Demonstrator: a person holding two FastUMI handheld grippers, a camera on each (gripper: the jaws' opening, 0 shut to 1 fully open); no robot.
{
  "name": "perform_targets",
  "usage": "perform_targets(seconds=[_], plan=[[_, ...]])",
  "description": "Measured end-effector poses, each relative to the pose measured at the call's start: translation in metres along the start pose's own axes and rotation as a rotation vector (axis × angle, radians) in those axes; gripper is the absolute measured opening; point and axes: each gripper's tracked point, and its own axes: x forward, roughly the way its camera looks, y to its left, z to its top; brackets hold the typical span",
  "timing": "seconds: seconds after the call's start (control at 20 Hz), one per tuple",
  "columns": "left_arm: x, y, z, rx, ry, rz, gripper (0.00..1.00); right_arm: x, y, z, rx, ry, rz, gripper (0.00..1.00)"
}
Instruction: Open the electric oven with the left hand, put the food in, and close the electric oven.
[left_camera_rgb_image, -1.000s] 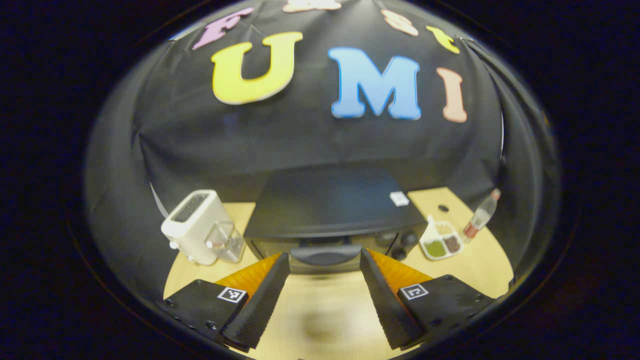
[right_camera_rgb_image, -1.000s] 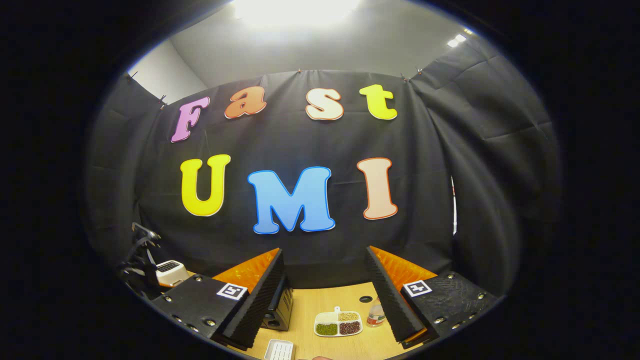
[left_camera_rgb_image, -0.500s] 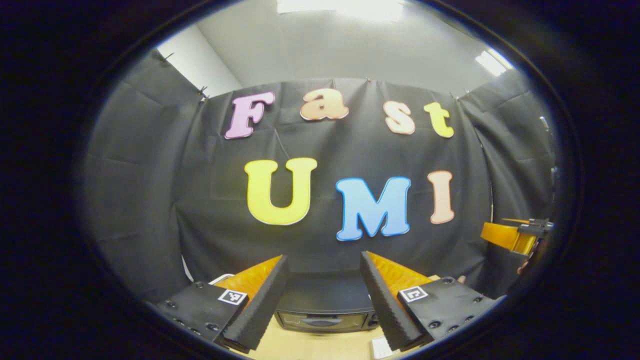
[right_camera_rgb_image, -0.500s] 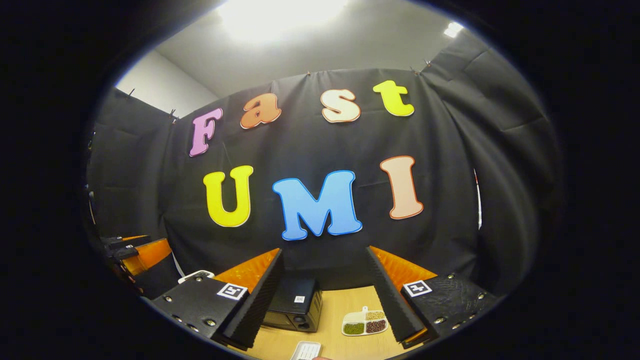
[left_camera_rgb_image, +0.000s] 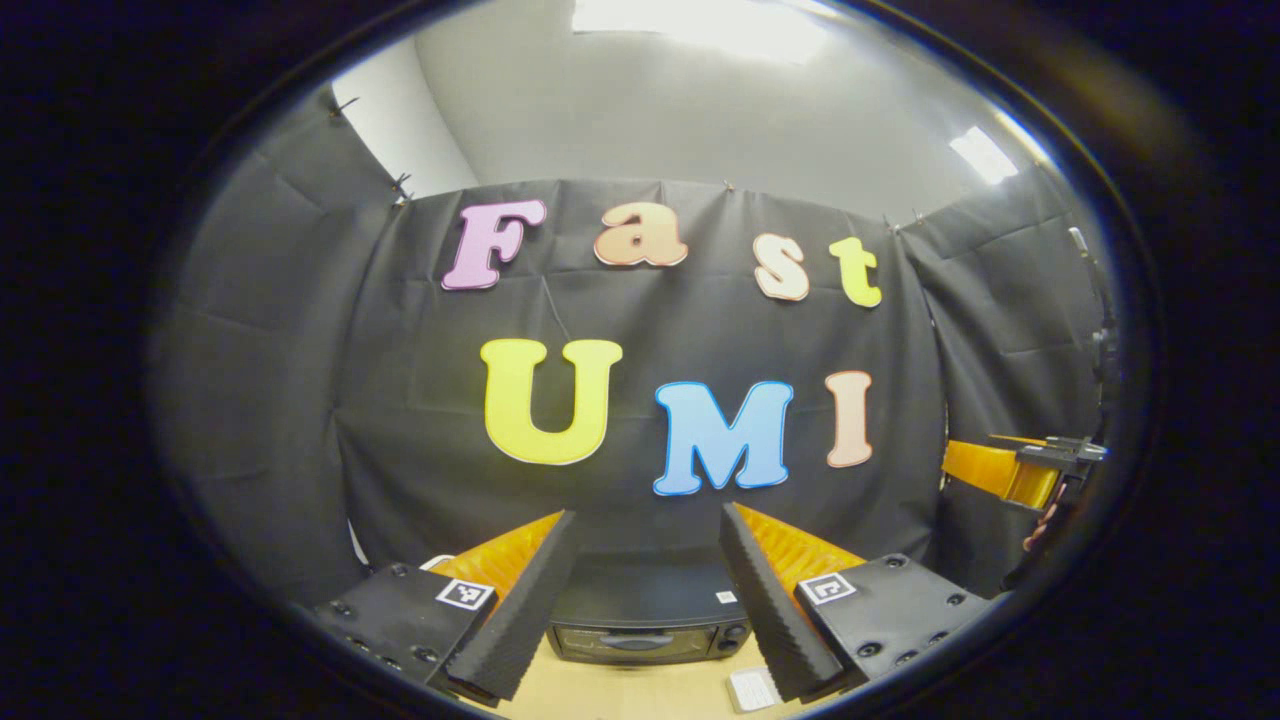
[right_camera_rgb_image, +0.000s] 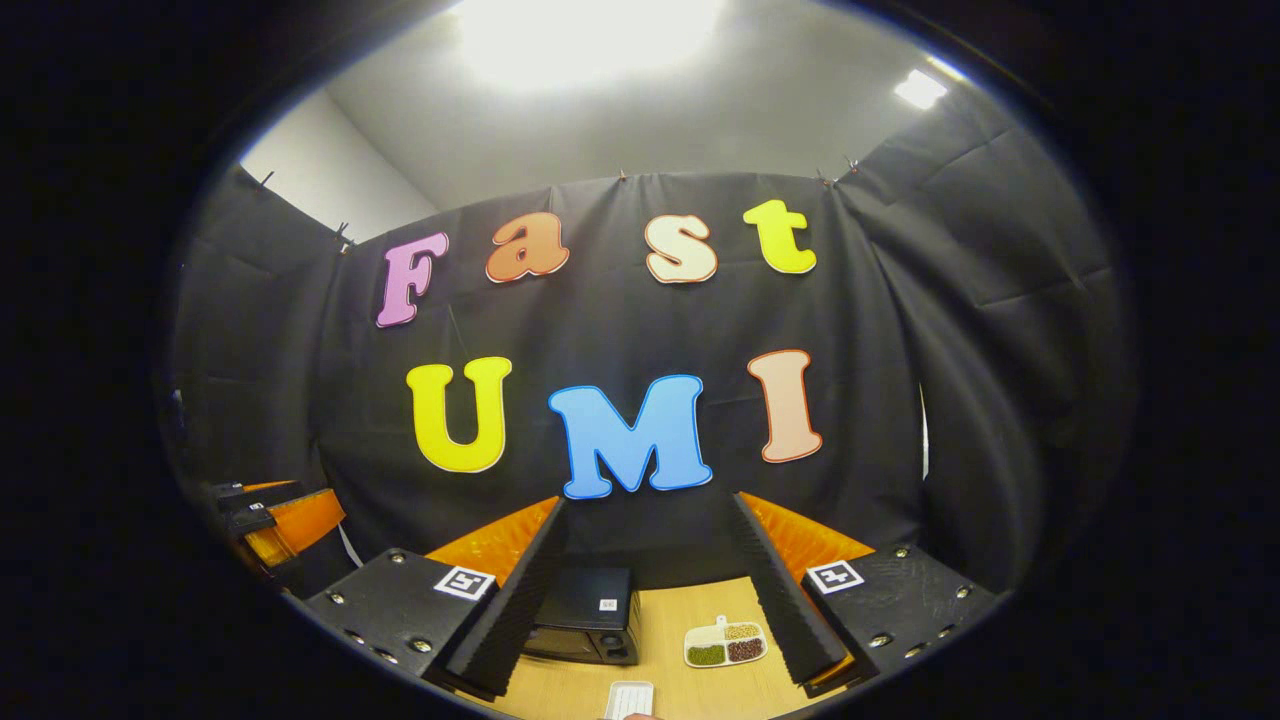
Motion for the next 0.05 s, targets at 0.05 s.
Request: perform_targets(seconds=[0.05], plan=[[-0.0015,0.0041,0.0021,-0.008,-0.001,-0.005,0.91,-0.0050,0.0030,-0.0018,-0.008,0.003,-0.007,0.98]])
